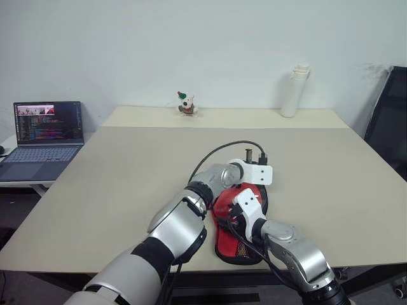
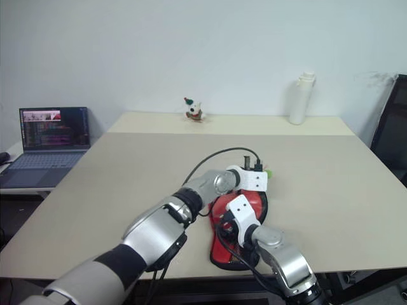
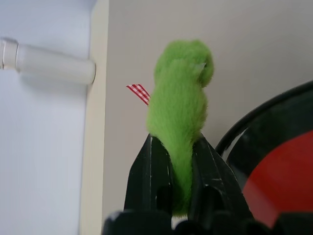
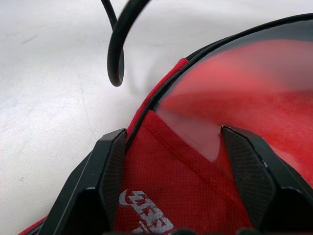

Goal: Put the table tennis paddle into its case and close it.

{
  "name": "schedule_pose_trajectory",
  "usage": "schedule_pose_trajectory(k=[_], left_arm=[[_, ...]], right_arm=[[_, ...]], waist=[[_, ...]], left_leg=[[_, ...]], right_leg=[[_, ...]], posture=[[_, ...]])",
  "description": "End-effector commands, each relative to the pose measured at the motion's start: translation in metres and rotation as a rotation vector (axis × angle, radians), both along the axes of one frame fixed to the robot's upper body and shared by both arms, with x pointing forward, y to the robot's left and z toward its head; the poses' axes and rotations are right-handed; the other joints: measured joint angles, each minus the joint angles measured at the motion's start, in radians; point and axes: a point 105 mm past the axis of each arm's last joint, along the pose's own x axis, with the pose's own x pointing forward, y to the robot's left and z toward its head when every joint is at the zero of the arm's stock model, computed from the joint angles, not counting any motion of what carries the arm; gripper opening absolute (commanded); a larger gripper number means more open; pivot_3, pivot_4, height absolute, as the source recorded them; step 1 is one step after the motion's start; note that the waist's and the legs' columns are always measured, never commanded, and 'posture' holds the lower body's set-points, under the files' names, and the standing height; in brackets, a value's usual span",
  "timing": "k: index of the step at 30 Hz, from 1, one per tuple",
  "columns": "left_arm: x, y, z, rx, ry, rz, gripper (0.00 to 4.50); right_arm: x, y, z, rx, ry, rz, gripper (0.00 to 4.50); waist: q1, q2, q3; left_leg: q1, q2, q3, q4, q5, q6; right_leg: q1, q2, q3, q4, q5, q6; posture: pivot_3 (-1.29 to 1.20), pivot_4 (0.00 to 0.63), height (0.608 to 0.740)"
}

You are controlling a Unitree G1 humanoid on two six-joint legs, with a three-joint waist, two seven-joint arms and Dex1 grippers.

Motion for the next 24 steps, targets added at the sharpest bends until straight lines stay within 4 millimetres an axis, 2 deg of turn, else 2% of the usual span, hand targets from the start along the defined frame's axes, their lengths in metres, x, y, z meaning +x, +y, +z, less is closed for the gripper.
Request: schedule_pose_trajectory(k=[1,6,11,20,24], left_arm=[[-0.023,-0.045,0.03,-0.072,-0.074,-0.172,0.05],[-0.03,-0.054,0.03,-0.093,-0.047,-0.199,0.05],[-0.03,-0.053,0.026,-0.083,-0.009,-0.187,0.05],[-0.023,-0.046,0.028,-0.214,0.168,-0.104,3.26],[-0.019,-0.041,0.04,-0.322,0.224,-0.095,3.26]], right_arm=[[-0.022,-0.006,-0.057,-0.085,0.248,-0.002,3.32],[-0.02,-0.007,-0.056,-0.084,0.245,-0.012,3.32],[-0.018,-0.007,-0.055,-0.081,0.24,-0.018,3.32],[-0.014,-0.005,-0.053,-0.07,0.235,-0.02,3.32],[-0.008,-0.005,-0.046,-0.06,0.222,-0.023,3.32]], waist=[[0.003,0.0,0.0],[0.008,0.0,0.0],[0.008,0.001,-0.001],[0.007,0.001,-0.001],[0.004,0.002,-0.003]], left_leg=[[0.0,0.0,0.0,0.0,0.0,0.0],[0.0,0.0,0.0,0.0,0.0,0.0],[0.0,0.0,0.0,0.0,0.0,0.0],[0.0,0.0,0.0,0.0,0.0,0.0],[0.001,0.0,0.0,0.0,0.0,0.0]], right_leg=[[0.0,0.0,0.0,0.0,0.0,0.0],[0.0,0.0,0.0,0.0,0.0,0.0],[0.0,0.0,0.0,0.0,0.0,0.0],[0.0,0.0,0.0,0.0,0.0,0.0],[0.0,0.0,0.0,0.001,0.0,0.0]], posture=[[0.0,0.15,0.74],[0.0,0.15,0.74],[0.0,0.15,0.74],[0.0,0.15,0.74],[0.0,0.15,0.74]])
